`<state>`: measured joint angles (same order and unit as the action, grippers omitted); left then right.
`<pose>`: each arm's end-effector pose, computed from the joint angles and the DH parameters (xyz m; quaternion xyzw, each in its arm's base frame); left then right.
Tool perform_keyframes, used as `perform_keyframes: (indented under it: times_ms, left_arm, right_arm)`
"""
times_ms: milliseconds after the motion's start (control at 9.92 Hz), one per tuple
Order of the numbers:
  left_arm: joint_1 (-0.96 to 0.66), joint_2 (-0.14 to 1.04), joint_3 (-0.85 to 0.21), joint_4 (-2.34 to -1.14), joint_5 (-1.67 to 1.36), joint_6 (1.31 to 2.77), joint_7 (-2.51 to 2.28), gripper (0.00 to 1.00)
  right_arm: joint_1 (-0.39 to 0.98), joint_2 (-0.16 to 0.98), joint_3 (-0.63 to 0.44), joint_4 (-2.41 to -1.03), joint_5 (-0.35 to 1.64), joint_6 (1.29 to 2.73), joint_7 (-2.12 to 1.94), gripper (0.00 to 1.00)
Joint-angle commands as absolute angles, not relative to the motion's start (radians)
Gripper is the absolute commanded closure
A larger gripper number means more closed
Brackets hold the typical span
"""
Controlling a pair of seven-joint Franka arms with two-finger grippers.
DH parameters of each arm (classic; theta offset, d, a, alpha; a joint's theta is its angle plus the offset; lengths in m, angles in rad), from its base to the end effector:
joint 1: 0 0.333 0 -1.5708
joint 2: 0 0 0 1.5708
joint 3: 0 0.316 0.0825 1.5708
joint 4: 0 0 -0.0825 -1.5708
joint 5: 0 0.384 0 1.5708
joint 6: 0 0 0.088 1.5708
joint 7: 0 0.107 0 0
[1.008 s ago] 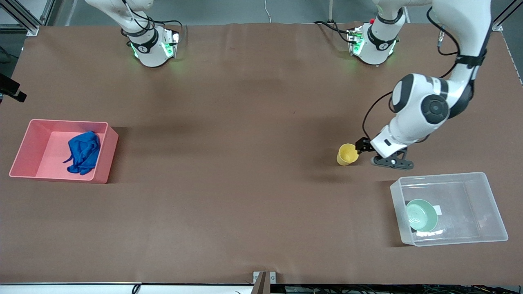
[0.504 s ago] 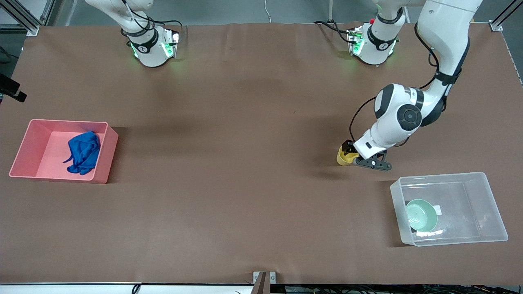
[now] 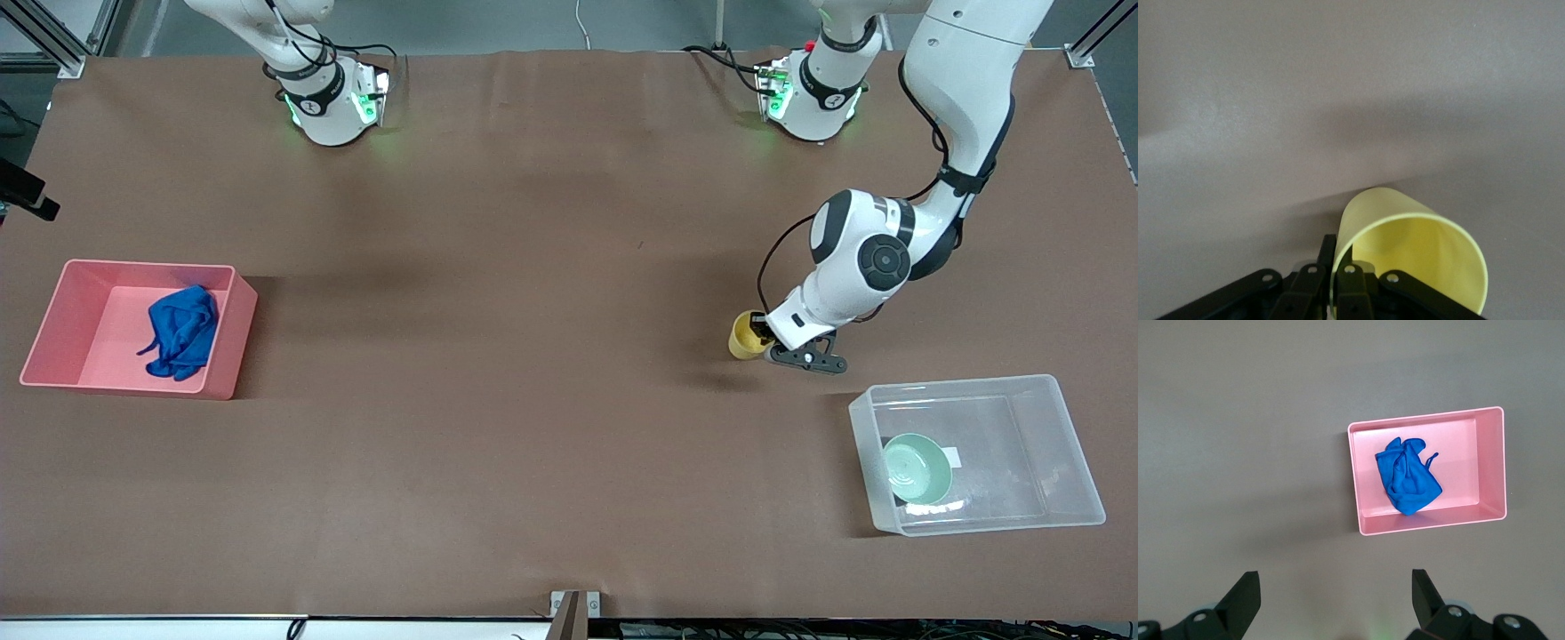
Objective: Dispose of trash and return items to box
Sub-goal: 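Grasp the yellow cup with the left gripper, then carry the yellow cup into the green bowl with the left gripper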
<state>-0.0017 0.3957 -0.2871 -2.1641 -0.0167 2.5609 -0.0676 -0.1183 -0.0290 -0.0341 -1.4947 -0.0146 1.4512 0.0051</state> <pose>0.5443 -0.1620 0.2193 0.9939 -0.0924 -0.0025 0.0597 0.5265 -0.0829 0.6653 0.9968 -0.0795 -0.0077 0.0062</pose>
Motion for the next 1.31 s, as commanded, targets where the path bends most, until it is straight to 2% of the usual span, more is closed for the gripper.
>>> perform_keyframes:
  times_ms: [0, 303, 504, 706, 807, 1210]
  left_arm:
    - [0.006, 0.413, -0.287, -2.157, 0.005, 2.577, -0.066, 1.0]
    - [0.041, 0.39, -0.287, -2.051, 0.005, 2.548, -0.054, 1.0]
    - [0.075, 0.405, -0.281, -1.866, 0.008, 2.38, -0.04, 1.0]
    - [0.123, 0.492, -0.275, -1.627, 0.009, 2.178, 0.061, 1.0]
    - [0.155, 0.539, -0.275, -1.541, 0.024, 2.133, 0.119, 1.0]
    - [0.276, 0.708, -0.273, -1.366, 0.126, 2.128, 0.271, 1.0]
  right_arm:
    - [-0.13, -0.034, -0.025, -1.496, -0.006, 1.443, -0.005, 0.0]
    - [-0.13, -0.034, -0.025, -1.496, -0.006, 1.443, -0.005, 0.0]
    - [-0.13, -0.034, -0.025, -1.496, -0.006, 1.442, -0.005, 0.0]
    - [-0.13, -0.034, -0.026, -1.496, -0.006, 1.437, -0.008, 0.0]
    - [-0.132, -0.034, -0.026, -1.496, -0.006, 1.437, -0.008, 0.0]
    - [-0.132, -0.034, -0.026, -1.496, -0.006, 1.437, -0.008, 0.0]
